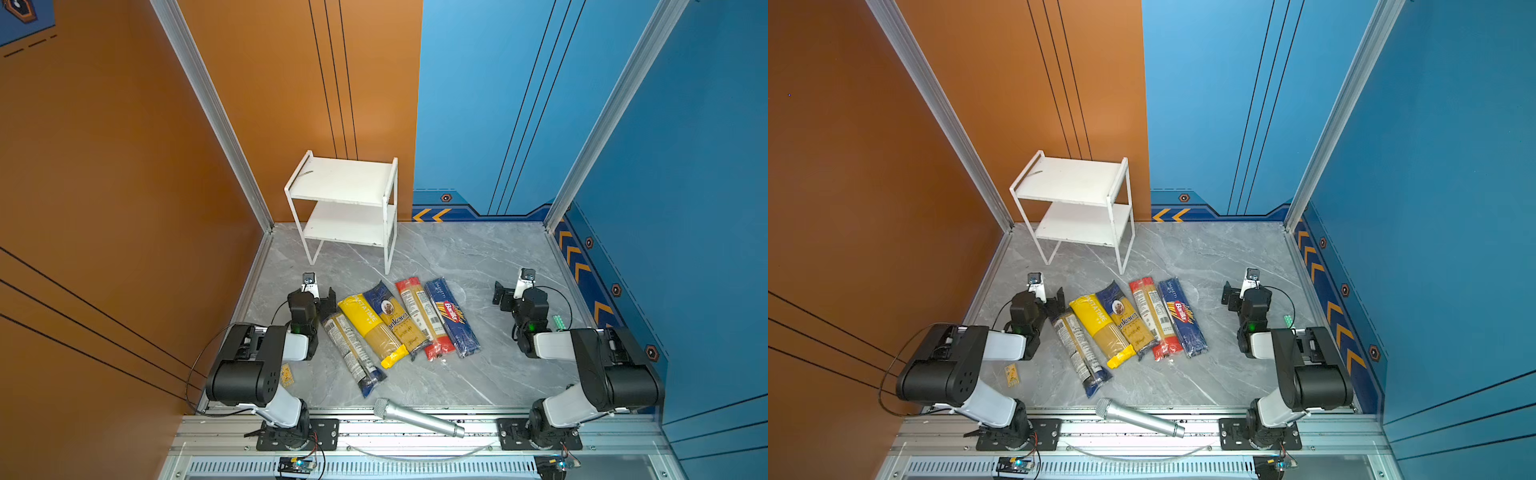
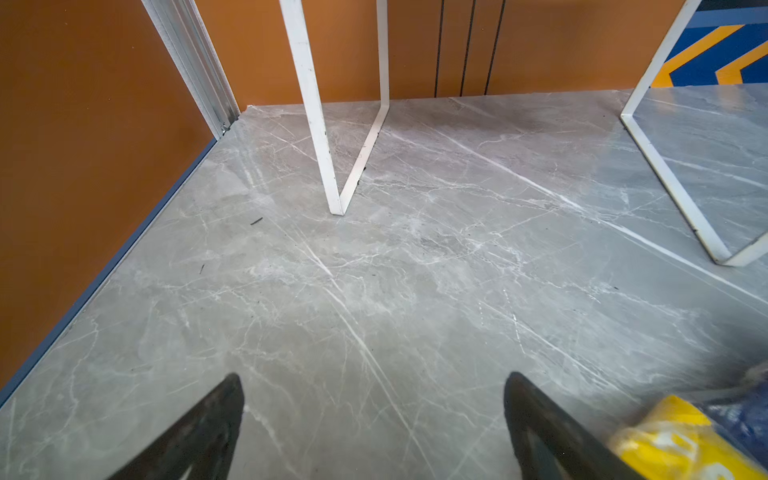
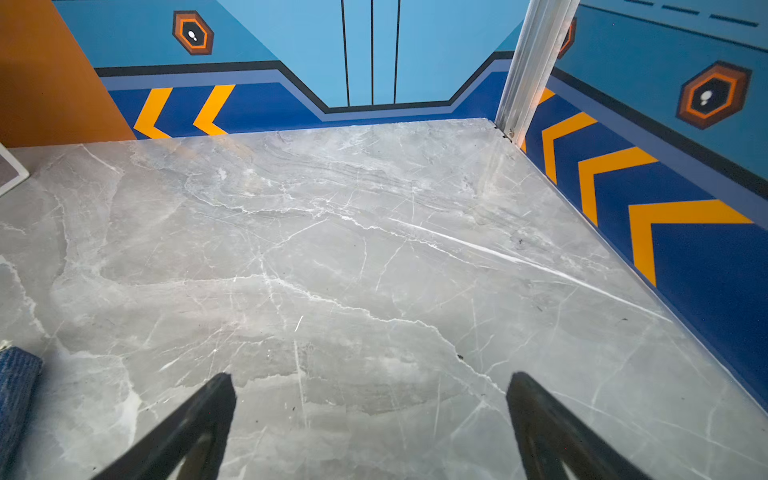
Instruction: Place and organize the pasta boxes and bags onto the shelf
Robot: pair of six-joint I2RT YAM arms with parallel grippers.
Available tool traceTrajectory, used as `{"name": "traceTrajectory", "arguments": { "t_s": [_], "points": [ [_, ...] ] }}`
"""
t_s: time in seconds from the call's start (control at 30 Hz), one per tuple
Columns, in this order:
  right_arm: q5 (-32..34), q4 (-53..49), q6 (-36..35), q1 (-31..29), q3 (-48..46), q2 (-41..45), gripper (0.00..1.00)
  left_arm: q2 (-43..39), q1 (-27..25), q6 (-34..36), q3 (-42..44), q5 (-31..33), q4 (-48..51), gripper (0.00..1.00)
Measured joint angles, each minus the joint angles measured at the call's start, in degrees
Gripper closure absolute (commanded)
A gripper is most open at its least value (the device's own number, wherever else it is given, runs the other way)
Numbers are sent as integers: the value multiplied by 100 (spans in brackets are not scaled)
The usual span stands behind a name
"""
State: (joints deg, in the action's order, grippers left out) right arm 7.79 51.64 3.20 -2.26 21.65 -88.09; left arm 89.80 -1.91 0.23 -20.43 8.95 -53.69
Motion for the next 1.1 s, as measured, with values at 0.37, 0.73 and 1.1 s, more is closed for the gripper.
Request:
{"name": "traceTrajectory", "arguments": {
  "t_s": [0.37, 0.73, 1.1],
  "points": [
    [0, 2, 0, 0, 0, 0, 0, 0, -4, 0, 0, 2, 0, 2],
    [0, 105, 0, 0, -138, 2, 0, -13, -2, 2, 0, -52, 15, 2],
    [129, -1335, 129, 0, 291, 1064, 0, -1325, -48, 46, 103, -81, 391, 2]
  ]
}}
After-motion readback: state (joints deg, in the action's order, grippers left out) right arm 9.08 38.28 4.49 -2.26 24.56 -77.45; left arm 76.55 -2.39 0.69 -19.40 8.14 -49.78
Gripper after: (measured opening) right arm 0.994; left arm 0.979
